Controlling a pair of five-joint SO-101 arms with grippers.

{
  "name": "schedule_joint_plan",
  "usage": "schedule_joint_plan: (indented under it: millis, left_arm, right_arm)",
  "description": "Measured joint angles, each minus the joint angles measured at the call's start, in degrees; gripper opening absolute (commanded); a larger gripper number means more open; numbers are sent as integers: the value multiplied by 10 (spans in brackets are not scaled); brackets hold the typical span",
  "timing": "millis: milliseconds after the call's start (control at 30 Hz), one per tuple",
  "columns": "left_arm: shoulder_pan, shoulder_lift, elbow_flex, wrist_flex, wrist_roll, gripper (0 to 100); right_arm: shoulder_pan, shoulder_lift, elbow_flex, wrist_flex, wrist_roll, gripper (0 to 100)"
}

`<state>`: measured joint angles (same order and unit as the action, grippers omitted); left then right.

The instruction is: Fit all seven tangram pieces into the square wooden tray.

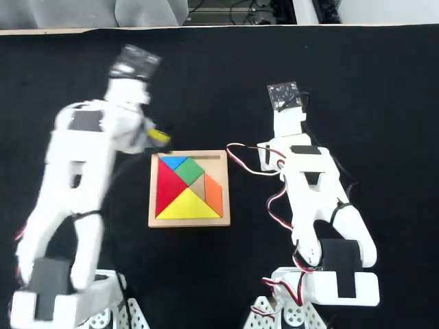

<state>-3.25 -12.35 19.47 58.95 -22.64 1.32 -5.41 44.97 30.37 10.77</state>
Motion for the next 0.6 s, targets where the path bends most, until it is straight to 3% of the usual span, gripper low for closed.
schedule_joint_plan:
  millis: [167, 333, 500, 600]
  left_arm:
    - [-158, -18, 37, -3, -90, 360]
    - [-298, 11, 51, -68, -220, 360]
    - [-343, 88, 51, -191, -231, 360]
    - [-343, 149, 51, -273, -198, 360]
  right_arm:
    - [0, 0, 0, 0, 0, 11]
    - [0, 0, 0, 0, 0, 11]
    - [-10, 0, 0, 0, 0, 11]
    - [-11, 0, 0, 0, 0, 11]
